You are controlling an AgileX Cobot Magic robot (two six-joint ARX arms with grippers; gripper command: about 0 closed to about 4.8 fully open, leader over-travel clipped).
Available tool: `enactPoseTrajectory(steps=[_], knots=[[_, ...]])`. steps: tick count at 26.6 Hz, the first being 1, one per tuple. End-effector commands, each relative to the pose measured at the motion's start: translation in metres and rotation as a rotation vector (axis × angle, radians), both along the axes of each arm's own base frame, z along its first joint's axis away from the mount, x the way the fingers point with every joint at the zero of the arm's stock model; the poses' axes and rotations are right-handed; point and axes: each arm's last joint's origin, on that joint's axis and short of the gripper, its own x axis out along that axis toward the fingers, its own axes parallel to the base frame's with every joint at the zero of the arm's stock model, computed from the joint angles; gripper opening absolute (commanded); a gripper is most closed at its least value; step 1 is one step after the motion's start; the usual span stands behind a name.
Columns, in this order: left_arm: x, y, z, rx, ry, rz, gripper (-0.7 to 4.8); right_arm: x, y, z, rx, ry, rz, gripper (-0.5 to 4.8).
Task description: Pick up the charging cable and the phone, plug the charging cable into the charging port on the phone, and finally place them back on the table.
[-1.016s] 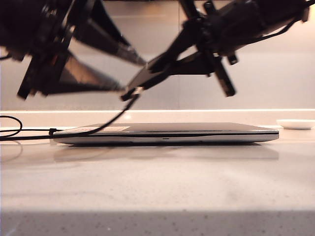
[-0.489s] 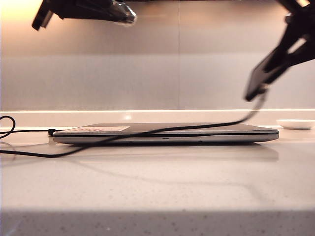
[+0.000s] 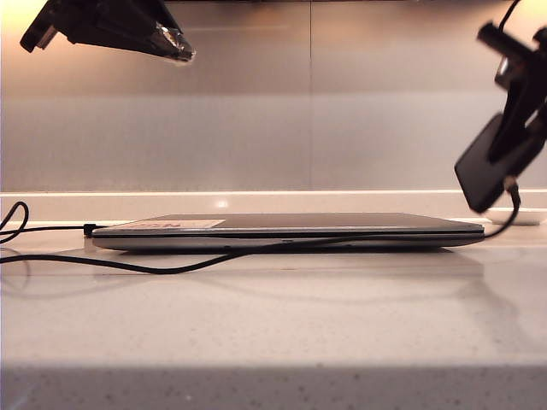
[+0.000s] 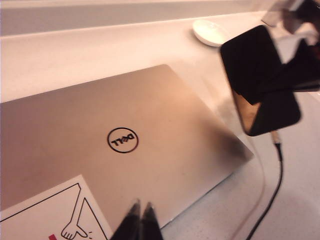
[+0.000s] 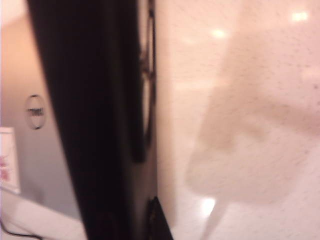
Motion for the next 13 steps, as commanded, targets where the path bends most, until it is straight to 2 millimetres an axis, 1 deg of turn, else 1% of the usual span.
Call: enactPoseTrajectory(steps=[1, 3, 7, 8, 9, 10, 11, 12, 13], knots=[[0.0, 0.0, 0.003, -0.004, -0.02, -0.005, -0.06, 0.016, -0.001, -0.008, 0.004, 0.047, 0.013, -0.06], [0.0, 0.0, 0.003, -0.004, -0.02, -0.005, -0.06, 0.025, -0.001, -0.018, 0.005, 0.078, 0.013, -0.06], [0.0, 0.0, 0.003, -0.004, -0.02, -0.006, -0.06, 0.031, -0.002, -0.029, -0.007, 0.116, 0.008, -0.04], [0.0, 0.0, 0.003, -0.004, -0.02, -0.005, -0.06, 0.032, -0.002, -0.032, -0.025, 0.125, 0.001, 0.2], [0.0, 0.0, 0.003, -0.004, -0.02, -0.005, -0.06, 0.032, -0.003, -0.033, -0.041, 0.131, -0.005, 0.65], [0.0, 0.0, 0.003, -0.004, -0.02, -0.005, -0.06, 0.032, -0.003, -0.034, -0.064, 0.134, -0.012, 1.27], [0.0, 0.0, 0.003, -0.004, -0.02, -0.005, -0.06, 0.032, -0.004, -0.034, -0.083, 0.132, -0.016, 1.67], [0.0, 0.0, 0.003, -0.004, -0.02, -0.005, -0.06, 0.032, -0.004, -0.034, -0.1, 0.13, -0.019, 1.91], [0.0, 0.0, 0.004, -0.004, -0.021, -0.006, -0.06, 0.032, -0.005, -0.034, -0.122, 0.125, -0.017, 1.98]])
